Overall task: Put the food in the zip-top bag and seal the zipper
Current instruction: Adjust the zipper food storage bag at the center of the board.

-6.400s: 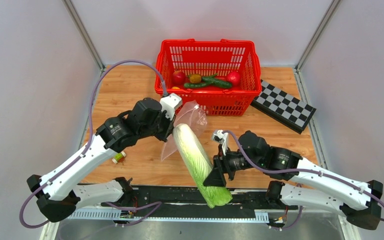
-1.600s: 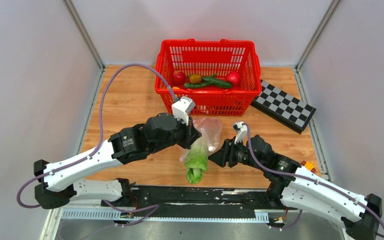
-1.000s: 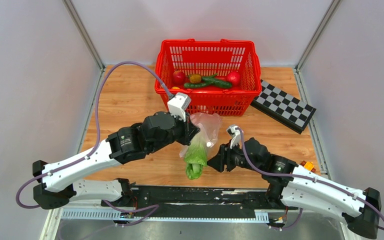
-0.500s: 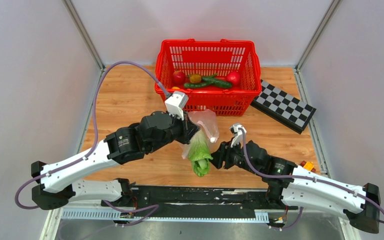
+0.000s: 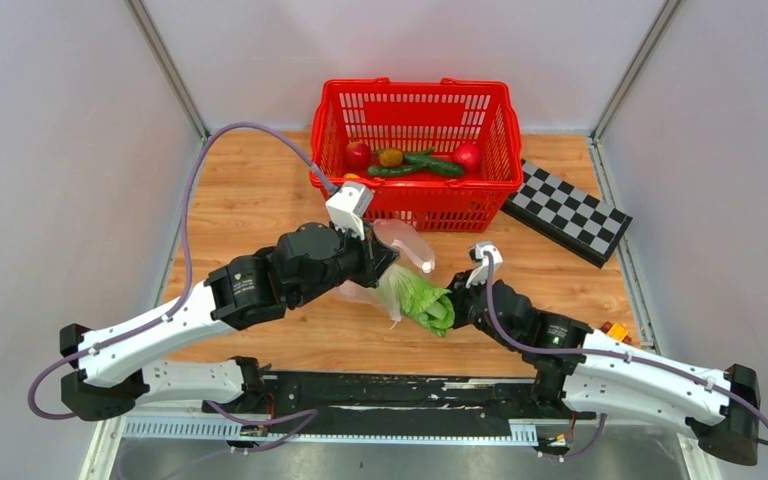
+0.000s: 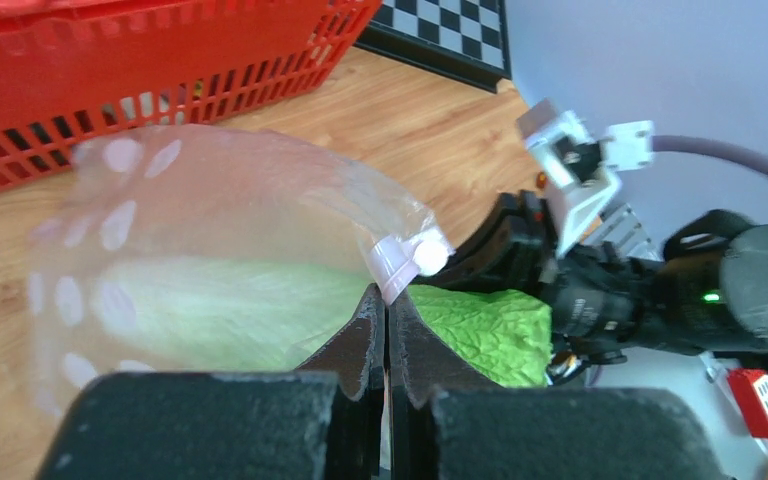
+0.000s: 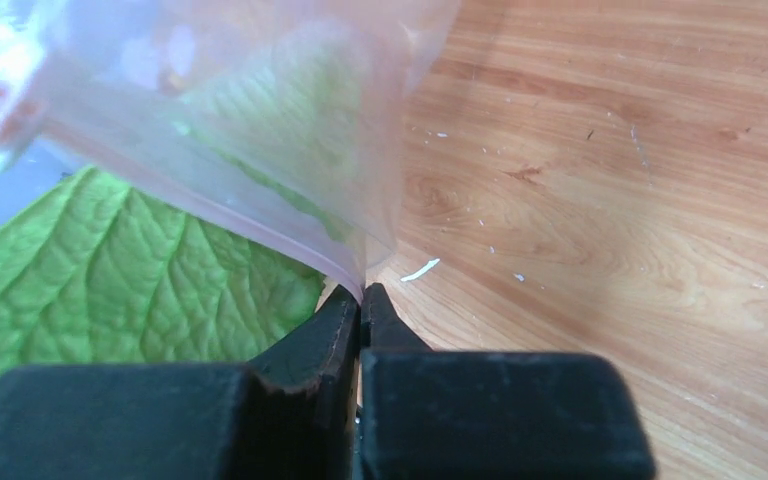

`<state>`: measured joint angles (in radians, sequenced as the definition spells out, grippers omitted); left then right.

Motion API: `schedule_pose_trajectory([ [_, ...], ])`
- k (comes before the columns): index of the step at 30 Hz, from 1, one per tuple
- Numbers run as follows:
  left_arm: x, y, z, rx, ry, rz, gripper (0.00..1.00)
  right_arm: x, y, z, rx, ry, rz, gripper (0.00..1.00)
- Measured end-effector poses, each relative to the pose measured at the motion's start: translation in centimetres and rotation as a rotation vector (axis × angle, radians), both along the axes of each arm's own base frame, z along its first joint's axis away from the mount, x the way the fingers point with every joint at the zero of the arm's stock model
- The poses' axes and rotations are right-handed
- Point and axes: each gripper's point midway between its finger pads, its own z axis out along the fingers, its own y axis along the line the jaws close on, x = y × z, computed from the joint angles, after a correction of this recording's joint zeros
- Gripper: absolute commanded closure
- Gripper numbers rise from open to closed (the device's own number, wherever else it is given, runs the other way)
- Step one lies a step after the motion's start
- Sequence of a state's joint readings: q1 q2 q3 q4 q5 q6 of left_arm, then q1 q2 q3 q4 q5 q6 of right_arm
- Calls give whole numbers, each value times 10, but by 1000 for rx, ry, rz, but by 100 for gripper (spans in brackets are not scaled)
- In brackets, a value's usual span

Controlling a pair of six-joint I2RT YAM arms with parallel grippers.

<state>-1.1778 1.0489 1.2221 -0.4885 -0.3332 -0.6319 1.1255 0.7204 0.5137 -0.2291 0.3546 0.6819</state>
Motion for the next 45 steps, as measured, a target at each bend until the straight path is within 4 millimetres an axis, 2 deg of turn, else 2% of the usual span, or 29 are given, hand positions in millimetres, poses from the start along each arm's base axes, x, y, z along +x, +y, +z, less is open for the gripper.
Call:
schedule_pose_trajectory([
  [3, 5, 11, 1, 22, -21, 41, 100, 0, -4, 21, -8, -33, 11, 100],
  [5, 10, 26, 4, 47, -47, 86, 100, -2, -6, 48, 9, -71, 30, 100],
  [9, 18, 57, 27, 51, -104, 171, 100, -7, -10, 135, 83, -178, 75, 100],
  [12, 20, 73, 44, 37, -129, 194, 100, -11, -8, 205, 118, -248, 121, 100],
  [14, 18, 75, 53, 20, -139, 181, 100, -12, -1, 235, 139, -277, 151, 100],
  [15, 15, 74, 56, 11, -142, 166, 100, -12, 5, 245, 143, -290, 169, 100],
  [16, 14, 73, 58, 7, -142, 157, 100, -12, 9, 247, 139, -294, 182, 100],
  [19, 9, 75, 57, 11, -143, 131, 100, -12, 25, 232, 83, -277, 235, 100],
  [23, 3, 90, 66, 1, -156, 132, 100, -11, 51, 212, 16, -236, 312, 100],
  [28, -10, 118, 105, -94, -191, 142, 100, -17, 82, 186, -16, -172, 426, 100],
  [30, -16, 128, 112, -132, -197, 139, 100, -16, 91, 183, -7, -165, 451, 100],
  [33, -20, 132, 109, -159, -191, 135, 100, -7, 93, 171, -8, -153, 441, 100],
  [36, -16, 121, 73, -109, -150, 135, 100, 14, 80, 132, -43, -102, 377, 100],
  [39, -9, 101, 12, 1, -81, 127, 100, 34, 49, 59, -108, 26, 277, 100],
  [41, -5, 90, -29, 84, -33, 120, 100, 35, 27, 12, -152, 122, 231, 100],
  [43, -3, 82, -57, 141, 1, 115, 100, 31, 17, -7, -171, 160, 216, 100],
  [45, -2, 79, -70, 157, 12, 112, 100, 24, 10, -13, -176, 167, 217, 100],
])
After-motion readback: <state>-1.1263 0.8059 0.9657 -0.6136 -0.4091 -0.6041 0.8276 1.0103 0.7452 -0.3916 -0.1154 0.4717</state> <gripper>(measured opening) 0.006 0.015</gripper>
